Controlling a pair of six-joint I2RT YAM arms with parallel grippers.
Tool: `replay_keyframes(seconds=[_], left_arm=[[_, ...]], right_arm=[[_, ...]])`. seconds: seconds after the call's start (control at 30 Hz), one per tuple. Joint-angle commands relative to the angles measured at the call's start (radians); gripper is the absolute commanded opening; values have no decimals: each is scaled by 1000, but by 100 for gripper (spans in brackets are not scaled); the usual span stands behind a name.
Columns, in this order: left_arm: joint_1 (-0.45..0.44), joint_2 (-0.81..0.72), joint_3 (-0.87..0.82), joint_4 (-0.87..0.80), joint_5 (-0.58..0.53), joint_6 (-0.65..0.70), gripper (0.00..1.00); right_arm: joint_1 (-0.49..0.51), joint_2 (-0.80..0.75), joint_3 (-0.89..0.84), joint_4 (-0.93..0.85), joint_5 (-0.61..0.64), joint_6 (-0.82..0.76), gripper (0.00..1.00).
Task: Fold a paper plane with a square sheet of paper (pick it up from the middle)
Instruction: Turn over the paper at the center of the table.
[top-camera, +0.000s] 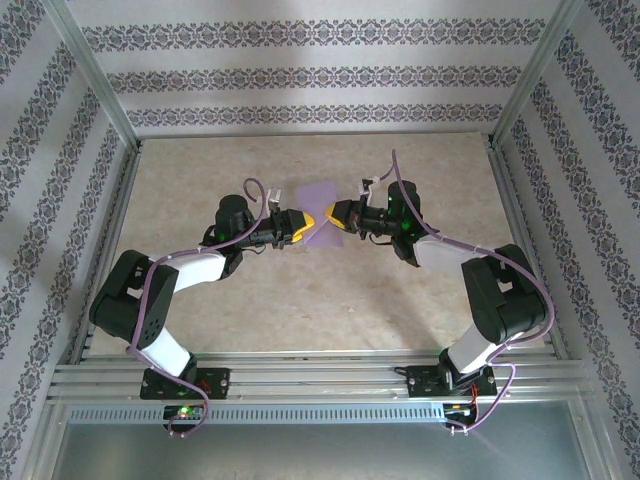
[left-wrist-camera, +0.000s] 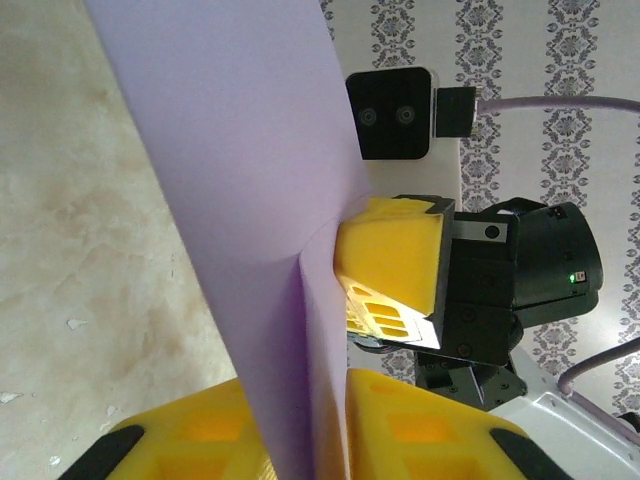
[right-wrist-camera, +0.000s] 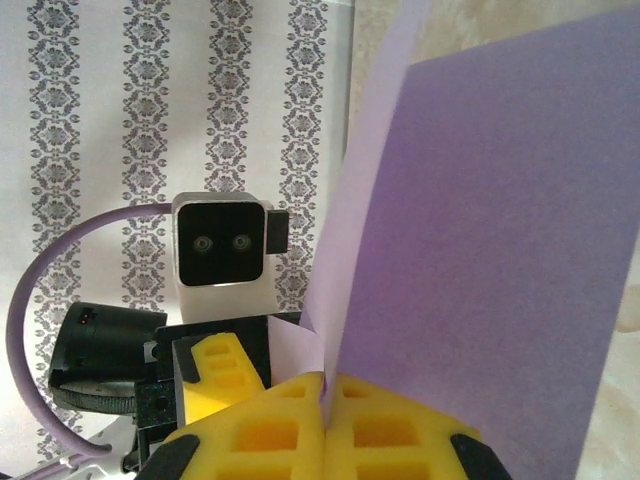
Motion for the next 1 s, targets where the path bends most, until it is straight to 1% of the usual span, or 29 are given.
replay_keyframes(seconds=[0.0, 0.07, 0.2, 0.27, 0.37, 0.43, 0.47, 0.5, 0.53, 0.6, 0.63, 0.7, 0.8, 0.93, 0.97], left_arm=[[8, -8, 31, -46, 14, 56, 19], [10, -11, 38, -86, 10, 78, 16], [21, -25, 53, -239, -17, 164, 13], [30, -38, 70, -352, -34, 232, 13], [37, -74, 143, -661, -122, 415, 11], [37, -91, 237, -949, -243, 573, 11], [36, -94, 278, -1057, -298, 631, 11], [35, -96, 320, -1157, -368, 683, 11], [36, -96, 357, -1248, -432, 731, 11], [32, -89, 428, -1383, -544, 798, 11], [32, -81, 465, -1443, -597, 833, 13], [31, -67, 528, -1533, -702, 880, 12], [18, -26, 630, -1651, -844, 936, 11], [-63, 75, 762, -1797, -1104, 983, 11], [-81, 101, 784, -1818, -1148, 988, 11]], right_arm=[[-10, 12, -14, 16, -15, -23, 3], [-15, 7, -15, 1, -10, -37, 7], [-45, -22, -29, -78, 23, -93, 25], [-70, -43, -40, -143, 53, -137, 31], [-107, -85, -54, -263, 116, -212, 37], [-129, -121, -62, -352, 179, -262, 41], [-137, -138, -65, -389, 210, -283, 44], [-145, -160, -71, -438, 256, -301, 51], [-150, -181, -79, -474, 304, -314, 56], [-151, -244, -99, -539, 425, -354, 62], [-151, -276, -104, -574, 476, -376, 65], [-151, -338, -108, -648, 577, -413, 70], [-150, -417, -123, -720, 682, -447, 74], [-151, -510, -143, -786, 774, -470, 74], [-151, -526, -150, -790, 787, -471, 74]])
